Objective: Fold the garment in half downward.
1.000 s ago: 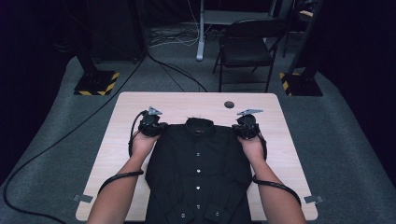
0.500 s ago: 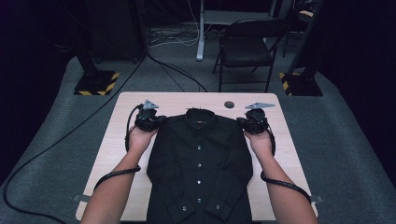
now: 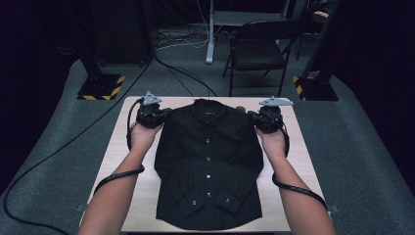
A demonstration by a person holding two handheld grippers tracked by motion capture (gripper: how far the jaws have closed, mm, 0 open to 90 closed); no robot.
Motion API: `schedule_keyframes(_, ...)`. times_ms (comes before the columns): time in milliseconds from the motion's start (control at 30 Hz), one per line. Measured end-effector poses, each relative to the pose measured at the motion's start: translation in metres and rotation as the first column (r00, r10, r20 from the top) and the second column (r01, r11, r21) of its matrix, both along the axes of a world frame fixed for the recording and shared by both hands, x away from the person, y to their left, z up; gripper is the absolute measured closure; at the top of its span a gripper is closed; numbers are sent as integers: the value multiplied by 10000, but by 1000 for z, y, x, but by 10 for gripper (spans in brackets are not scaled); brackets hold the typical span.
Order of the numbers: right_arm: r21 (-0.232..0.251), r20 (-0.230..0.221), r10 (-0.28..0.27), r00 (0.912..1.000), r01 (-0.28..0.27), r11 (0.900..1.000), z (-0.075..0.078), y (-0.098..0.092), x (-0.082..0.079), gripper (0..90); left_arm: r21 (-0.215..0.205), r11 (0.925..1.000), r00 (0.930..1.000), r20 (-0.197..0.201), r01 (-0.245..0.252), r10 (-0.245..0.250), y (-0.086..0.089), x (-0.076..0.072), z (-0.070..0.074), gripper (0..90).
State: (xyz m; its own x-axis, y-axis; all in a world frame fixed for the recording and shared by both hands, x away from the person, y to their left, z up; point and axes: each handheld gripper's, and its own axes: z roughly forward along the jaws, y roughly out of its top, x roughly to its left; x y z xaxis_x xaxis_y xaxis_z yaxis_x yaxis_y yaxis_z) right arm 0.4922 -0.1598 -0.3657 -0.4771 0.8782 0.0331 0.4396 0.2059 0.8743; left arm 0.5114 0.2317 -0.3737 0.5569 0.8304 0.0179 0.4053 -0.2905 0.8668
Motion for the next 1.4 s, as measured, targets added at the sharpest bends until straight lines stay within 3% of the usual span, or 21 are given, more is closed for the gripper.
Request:
schedule_keyframes(167,257,777,-71,9969,51,9997,17,1,-7,900,-235,9997,9978,659,-1,16,4,-6,11,860)
schedule_keyframes(333,229,1153,110,9933,-137,9996,22,1,-16,900,-373,9986,9960,825,369,-338,7,-15,11,860)
schedule_keyframes(533,101,1080,387,9934,-400,9991,9,-2,-26,900,-549,9962,9947,811,673,-627,11,-27,0,860)
schedule_keyframes(900,280,857,535,9949,-560,9980,-13,-20,-46,900,-779,9899,9906,790,1181,-1119,18,-48,-12,860)
schedule_keyframes(1400,401,664,627,9958,-654,9971,-29,-25,-55,900,-828,9876,9898,608,1336,-1288,22,-58,-29,860)
